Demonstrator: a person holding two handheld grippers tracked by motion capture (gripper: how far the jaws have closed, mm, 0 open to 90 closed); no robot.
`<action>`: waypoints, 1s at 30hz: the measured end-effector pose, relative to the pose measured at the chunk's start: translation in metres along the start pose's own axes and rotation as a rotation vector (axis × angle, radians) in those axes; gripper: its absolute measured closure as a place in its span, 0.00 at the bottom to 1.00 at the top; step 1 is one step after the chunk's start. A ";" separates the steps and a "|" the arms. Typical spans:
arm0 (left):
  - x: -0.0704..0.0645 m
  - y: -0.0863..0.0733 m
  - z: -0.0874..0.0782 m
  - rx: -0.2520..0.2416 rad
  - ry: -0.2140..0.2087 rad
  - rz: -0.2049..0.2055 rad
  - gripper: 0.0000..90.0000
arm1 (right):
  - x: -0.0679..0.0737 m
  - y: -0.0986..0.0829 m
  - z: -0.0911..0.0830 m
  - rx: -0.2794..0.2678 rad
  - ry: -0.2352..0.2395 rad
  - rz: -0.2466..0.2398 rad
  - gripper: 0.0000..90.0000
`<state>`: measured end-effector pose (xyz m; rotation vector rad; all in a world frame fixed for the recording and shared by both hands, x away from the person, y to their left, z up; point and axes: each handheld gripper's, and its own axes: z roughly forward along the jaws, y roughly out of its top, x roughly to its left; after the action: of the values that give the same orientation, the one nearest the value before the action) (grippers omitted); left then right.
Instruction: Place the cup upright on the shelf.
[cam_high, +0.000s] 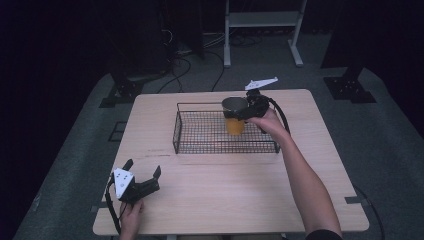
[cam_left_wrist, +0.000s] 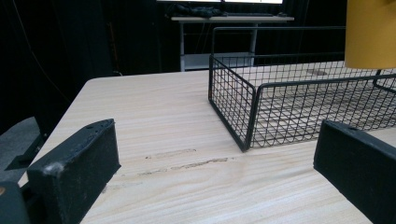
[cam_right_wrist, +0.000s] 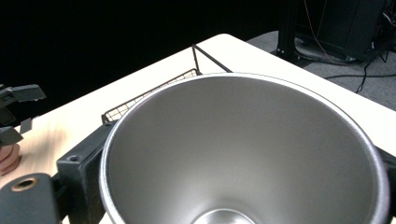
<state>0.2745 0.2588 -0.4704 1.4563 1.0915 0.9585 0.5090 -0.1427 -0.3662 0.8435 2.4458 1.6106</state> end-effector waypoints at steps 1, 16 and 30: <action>0.000 0.000 0.000 0.000 0.000 0.000 0.00 | -0.001 -0.001 0.001 0.001 0.000 0.003 0.09; 0.000 0.000 0.000 -0.001 -0.001 -0.001 0.00 | -0.015 -0.013 0.018 0.051 -0.040 0.002 0.09; 0.000 0.000 0.000 -0.002 -0.003 -0.003 0.00 | -0.013 -0.022 0.040 0.119 -0.062 -0.071 0.09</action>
<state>0.2744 0.2591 -0.4704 1.4534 1.0904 0.9547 0.5256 -0.1227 -0.4057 0.7991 2.5186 1.4062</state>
